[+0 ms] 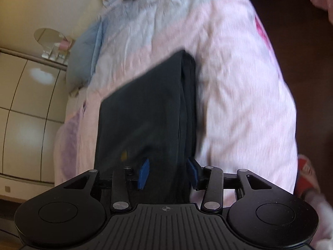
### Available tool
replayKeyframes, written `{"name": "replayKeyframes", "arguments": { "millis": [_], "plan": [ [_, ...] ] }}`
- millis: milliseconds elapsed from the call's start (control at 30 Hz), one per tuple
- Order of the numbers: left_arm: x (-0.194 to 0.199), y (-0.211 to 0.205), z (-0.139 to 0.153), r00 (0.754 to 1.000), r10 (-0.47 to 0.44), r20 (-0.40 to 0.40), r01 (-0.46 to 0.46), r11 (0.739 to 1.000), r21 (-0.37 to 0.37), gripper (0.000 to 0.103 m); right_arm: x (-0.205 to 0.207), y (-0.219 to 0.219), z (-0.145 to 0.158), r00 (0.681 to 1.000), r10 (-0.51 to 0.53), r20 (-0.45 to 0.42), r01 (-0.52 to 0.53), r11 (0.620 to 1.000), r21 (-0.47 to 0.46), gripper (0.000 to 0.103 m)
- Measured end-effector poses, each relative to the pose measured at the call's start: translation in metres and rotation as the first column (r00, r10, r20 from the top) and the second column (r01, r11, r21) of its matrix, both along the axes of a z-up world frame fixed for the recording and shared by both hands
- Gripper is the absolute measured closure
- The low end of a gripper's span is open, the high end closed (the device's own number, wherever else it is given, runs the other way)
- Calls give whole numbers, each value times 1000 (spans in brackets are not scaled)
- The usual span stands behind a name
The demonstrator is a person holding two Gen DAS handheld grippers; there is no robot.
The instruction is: Fold clothes
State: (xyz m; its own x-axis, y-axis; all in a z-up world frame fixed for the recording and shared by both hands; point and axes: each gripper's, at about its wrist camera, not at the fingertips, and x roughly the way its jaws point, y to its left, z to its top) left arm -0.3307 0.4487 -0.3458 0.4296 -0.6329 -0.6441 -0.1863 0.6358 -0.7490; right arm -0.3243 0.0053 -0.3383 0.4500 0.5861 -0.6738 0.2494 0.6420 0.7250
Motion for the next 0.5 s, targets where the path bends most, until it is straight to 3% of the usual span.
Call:
{"name": "replayKeyframes", "arguments": {
  "millis": [100,133,200,300,433,500],
  "plan": [
    [-7,-2,-4,999,14,36,-15,1000,12,66,-3,7,-3,999,35,5,-35,999,24,64],
    [-9,-2,-3,999,21,48,-22,1000,8,69,-2,10,-1,998,51,22,-51,999,14,76],
    [-12,-7,8,995,-7,99,0,997,73,81,-2,17,8,992,103,77,-99,994,-47,90],
    [-16,-16,15,988,-52,148,25,984,178,83,-6,22,14,980,142,143,-130,987,-90,93],
    [-13,-27,1,990,-80,120,42,957,286,78,-7,31,2,978,170,121,-148,974,-174,93],
    [-12,-31,10,987,-100,123,57,947,315,77,-5,31,7,977,184,112,-159,967,-201,85]
  ]
}}
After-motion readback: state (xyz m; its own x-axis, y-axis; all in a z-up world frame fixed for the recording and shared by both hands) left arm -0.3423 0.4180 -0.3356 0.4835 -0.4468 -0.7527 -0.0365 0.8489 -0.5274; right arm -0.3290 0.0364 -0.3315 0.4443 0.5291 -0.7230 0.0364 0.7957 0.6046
